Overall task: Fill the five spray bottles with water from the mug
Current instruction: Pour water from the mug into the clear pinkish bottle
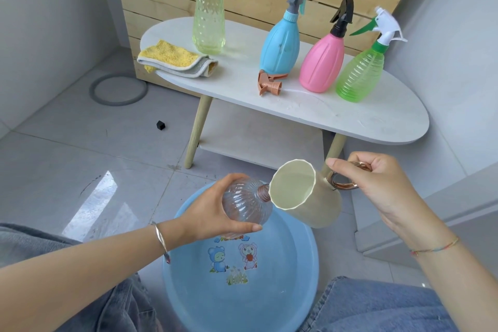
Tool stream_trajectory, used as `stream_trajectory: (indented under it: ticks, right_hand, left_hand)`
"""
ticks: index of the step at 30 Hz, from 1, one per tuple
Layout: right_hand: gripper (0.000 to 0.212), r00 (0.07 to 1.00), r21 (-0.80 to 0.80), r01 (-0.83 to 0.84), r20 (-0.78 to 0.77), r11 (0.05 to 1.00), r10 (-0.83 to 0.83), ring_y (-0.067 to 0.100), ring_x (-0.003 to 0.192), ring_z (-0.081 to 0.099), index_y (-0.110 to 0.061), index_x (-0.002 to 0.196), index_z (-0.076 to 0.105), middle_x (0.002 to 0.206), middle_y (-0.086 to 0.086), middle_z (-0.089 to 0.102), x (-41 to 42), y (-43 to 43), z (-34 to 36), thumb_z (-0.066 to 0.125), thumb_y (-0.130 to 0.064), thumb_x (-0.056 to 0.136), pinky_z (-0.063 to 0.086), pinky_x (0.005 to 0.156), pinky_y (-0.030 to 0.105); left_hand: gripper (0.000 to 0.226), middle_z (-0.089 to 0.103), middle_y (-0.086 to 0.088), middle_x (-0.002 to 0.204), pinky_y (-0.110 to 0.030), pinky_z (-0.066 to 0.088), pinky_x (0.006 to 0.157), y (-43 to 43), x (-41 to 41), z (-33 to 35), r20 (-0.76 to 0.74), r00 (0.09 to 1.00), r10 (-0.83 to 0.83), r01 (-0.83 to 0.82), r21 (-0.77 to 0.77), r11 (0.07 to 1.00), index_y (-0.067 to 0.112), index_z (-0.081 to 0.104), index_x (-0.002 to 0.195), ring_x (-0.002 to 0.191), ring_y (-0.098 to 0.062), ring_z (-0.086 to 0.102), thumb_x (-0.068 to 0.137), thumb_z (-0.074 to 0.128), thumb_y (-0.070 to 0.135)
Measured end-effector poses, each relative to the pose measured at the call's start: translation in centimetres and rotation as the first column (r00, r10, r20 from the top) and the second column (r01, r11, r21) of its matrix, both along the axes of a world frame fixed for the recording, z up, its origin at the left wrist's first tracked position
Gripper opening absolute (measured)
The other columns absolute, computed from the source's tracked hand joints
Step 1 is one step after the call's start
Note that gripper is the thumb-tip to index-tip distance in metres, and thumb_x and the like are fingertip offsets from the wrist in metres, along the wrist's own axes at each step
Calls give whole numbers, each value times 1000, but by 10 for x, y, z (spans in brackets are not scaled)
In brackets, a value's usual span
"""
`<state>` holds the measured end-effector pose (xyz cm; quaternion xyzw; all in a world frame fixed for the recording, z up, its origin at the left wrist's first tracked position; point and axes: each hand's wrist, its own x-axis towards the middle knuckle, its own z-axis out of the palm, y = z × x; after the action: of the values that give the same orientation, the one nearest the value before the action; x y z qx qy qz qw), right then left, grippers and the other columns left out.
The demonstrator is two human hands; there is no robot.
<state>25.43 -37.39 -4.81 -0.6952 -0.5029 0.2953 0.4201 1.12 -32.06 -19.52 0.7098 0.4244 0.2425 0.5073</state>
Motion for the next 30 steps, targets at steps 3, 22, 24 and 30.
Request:
stream_trajectory:
  ticks: [3,22,24,30]
  right_hand:
    - [56,1000,-2,-4,23,1000,4,6,42,27,-20,34,43,38,-12,27,-1,0,0,73,-17,81,22,44,13]
    - [55,997,-33,-7,71,999,9,7,46,25,-19,38,39,41,-12,26,-3,1,1,75,-22,79,20,54,28]
    - [55,997,-35,-4,72,999,7,7,47,25,-18,39,38,42,-12,26,-4,1,1,75,-22,78,20,55,29]
    - [55,997,-37,2,76,999,1,9,48,24,-18,40,36,43,-11,25,-3,1,2,75,-22,78,20,55,29]
  left_hand:
    - [92,62,19,120,-34,49,101,-1,0,-1,6,1000,-2,2,-4,1000,39,46,127,114,-4,59,49,87,63]
    - [93,62,18,121,-33,49,101,-2,-1,-5,6,1000,-9,9,-3,1000,37,47,129,115,-4,59,49,89,61]
    - [93,62,18,121,-33,49,101,-2,-1,-5,4,1000,-9,9,-4,1000,37,47,129,115,-4,59,49,88,61]
    - [94,61,19,120,-32,49,101,-2,0,-5,5,1000,-7,7,-9,1000,38,46,128,115,-3,59,47,88,63]
